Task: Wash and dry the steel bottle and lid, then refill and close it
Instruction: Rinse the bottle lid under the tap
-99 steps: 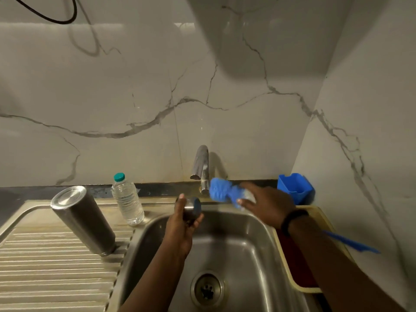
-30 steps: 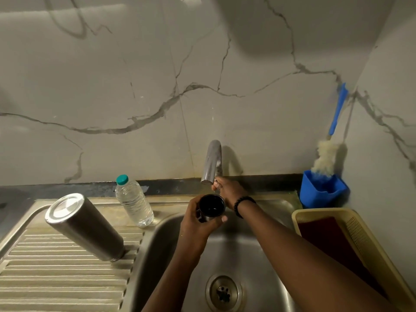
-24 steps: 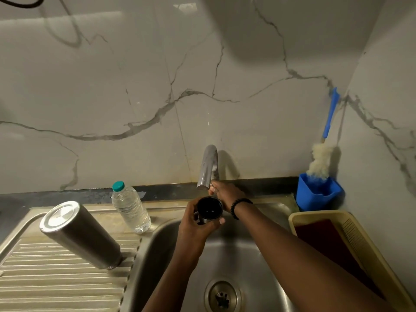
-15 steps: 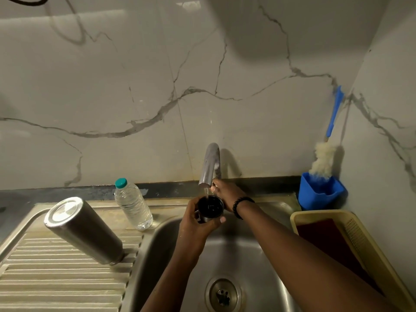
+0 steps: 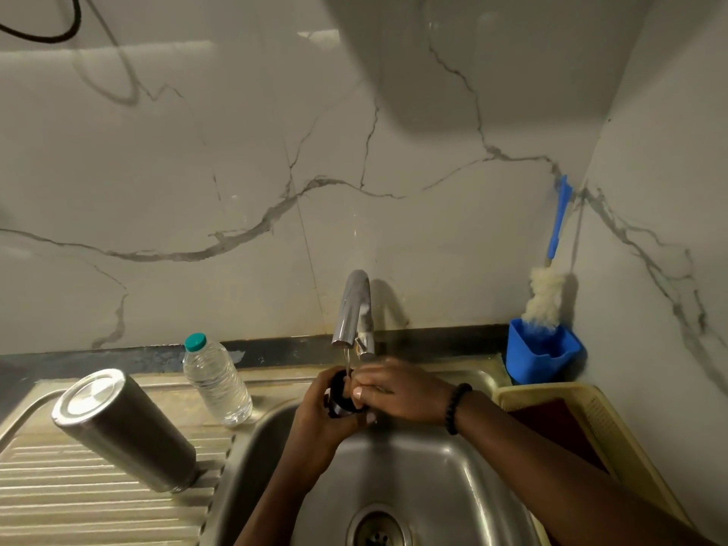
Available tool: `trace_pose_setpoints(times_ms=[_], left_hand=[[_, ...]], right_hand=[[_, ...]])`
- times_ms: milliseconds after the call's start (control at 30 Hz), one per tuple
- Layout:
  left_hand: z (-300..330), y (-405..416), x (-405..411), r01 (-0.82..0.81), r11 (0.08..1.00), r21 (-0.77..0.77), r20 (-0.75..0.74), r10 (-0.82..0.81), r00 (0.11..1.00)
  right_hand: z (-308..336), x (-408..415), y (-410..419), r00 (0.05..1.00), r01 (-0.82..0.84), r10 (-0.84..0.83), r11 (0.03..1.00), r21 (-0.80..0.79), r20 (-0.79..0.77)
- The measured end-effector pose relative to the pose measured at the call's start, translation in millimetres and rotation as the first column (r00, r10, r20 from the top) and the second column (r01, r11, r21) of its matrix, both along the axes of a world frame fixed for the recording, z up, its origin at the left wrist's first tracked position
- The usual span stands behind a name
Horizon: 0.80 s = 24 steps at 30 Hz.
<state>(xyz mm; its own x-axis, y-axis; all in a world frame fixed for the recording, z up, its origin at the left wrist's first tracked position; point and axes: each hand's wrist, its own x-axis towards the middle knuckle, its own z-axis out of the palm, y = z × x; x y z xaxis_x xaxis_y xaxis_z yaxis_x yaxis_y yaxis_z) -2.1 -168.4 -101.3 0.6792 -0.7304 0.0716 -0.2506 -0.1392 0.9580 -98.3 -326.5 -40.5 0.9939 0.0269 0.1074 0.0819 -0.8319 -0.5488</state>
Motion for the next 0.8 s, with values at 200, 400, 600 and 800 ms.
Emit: trace_pose_setpoints(times_ms=[200,400,600,800], left_hand=[[8,-3,5,-0.004,1.000,-0.006,0.165,0.005,0.986],[10,-14,-11,-0.088,0.993,-0.081,0.382,0.112,0.917],[6,-10,-9,-0.060,0.995,-0.076,0.498,0.090,0.863],[10,-7,9,0.080,0.995,-0.061,0.338,-0.055,0.940]], right_hand=[[-9,-3,-4,0.984,-0.180,0.157,0.842,-0.508,-0.089],[14,9,43,0.858,0.513,-0.339,0.542,0.666,-0.385],[24,8,45,0.856,0.437,-0.184,-0.244,0.866,-0.484],[0,-2,21,0.995,0.096,-0.088,0.977,-0.191,0.048]])
